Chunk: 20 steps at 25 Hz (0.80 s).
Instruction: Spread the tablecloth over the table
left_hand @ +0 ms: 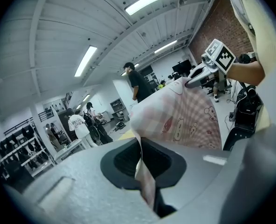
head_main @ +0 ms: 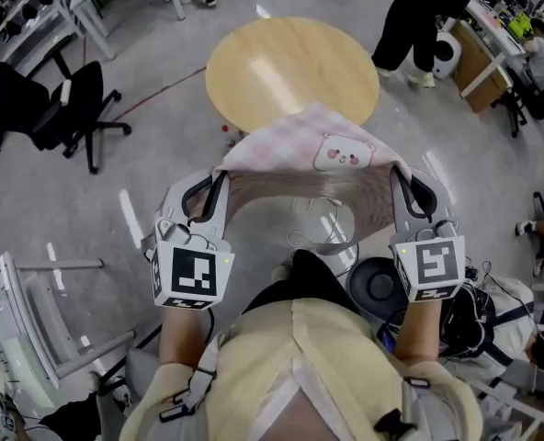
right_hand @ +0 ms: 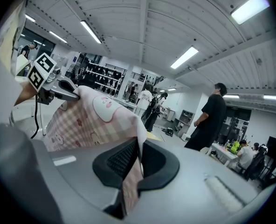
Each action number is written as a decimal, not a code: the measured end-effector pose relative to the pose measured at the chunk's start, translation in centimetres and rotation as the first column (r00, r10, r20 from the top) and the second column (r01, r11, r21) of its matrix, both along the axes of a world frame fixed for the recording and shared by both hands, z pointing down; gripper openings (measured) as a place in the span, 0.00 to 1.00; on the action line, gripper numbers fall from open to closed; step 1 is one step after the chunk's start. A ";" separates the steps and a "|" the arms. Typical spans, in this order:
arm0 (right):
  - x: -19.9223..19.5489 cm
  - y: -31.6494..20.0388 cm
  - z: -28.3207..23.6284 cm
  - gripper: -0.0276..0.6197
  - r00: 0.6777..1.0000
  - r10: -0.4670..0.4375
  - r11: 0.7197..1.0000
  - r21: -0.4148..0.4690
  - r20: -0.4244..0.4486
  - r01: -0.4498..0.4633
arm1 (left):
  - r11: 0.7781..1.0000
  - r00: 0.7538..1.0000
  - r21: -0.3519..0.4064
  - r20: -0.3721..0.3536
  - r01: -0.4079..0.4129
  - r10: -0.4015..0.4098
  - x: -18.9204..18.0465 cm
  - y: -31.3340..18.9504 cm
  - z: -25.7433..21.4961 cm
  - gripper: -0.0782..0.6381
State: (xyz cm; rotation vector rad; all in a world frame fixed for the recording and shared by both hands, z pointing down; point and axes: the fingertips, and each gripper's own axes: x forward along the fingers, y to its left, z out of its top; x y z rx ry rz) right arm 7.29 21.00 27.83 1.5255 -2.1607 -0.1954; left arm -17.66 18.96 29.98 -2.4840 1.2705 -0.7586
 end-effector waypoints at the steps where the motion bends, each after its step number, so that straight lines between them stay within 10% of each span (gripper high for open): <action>1: -0.1 -0.8 -0.2 0.06 1.000 0.000 1.000 0.001 -0.005 0.000 | 1.000 1.000 0.002 0.000 0.003 -0.003 -0.1 -0.8 -0.2 0.12; 20: 3.5 -14.2 -3.1 0.06 1.000 -0.016 0.996 0.093 -0.012 0.017 | 0.998 0.997 0.044 0.052 0.046 -0.048 3.9 -14.0 -3.4 0.12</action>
